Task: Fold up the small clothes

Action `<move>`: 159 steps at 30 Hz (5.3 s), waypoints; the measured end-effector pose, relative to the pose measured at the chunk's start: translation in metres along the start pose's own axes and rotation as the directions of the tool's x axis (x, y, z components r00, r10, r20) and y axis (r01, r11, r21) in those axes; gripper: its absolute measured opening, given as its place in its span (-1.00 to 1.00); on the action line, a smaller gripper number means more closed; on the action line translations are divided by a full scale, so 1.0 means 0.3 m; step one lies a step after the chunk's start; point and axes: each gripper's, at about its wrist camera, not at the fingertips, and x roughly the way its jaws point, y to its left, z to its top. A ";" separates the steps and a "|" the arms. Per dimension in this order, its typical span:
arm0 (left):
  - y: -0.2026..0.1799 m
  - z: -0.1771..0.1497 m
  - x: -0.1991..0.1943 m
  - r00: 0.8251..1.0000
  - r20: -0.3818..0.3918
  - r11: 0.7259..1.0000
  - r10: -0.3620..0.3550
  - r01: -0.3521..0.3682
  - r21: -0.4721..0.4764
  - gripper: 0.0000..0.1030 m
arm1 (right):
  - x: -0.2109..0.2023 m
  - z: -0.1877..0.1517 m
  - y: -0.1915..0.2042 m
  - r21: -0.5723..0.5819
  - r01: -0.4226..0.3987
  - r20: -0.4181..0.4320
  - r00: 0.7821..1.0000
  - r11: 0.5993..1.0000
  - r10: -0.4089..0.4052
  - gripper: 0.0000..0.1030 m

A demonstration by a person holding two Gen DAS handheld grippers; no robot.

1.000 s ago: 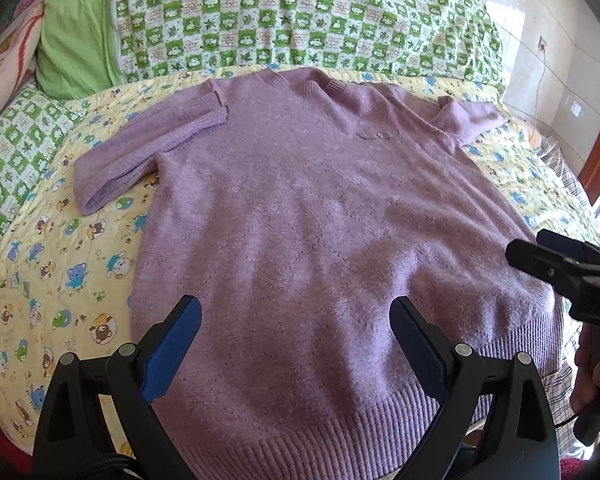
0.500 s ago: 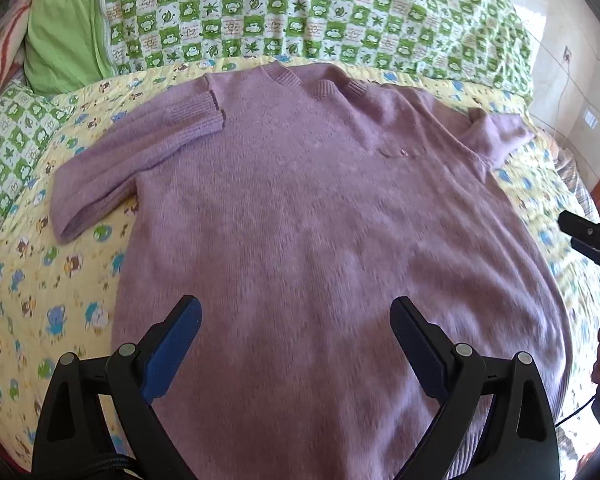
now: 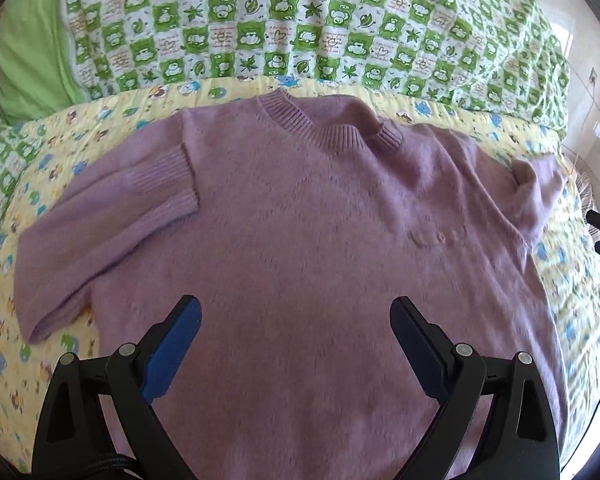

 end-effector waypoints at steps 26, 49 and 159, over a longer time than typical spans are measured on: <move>0.281 0.250 0.389 0.977 -0.078 0.962 0.197 -0.208 -0.176 0.86 | 0.474 0.459 -0.324 0.173 0.133 -0.023 0.991 0.976 -0.131 -0.73; 0.426 0.079 0.096 0.993 -0.095 0.932 -0.069 0.030 -0.362 0.86 | 0.268 -0.299 1.050 -0.505 -0.565 -0.418 0.821 0.652 0.388 -0.63; 0.434 0.207 0.213 0.980 -0.055 0.982 0.189 -0.191 -0.016 -0.88 | 0.154 -0.264 0.531 -0.116 -0.328 -0.359 0.894 0.937 0.269 -0.11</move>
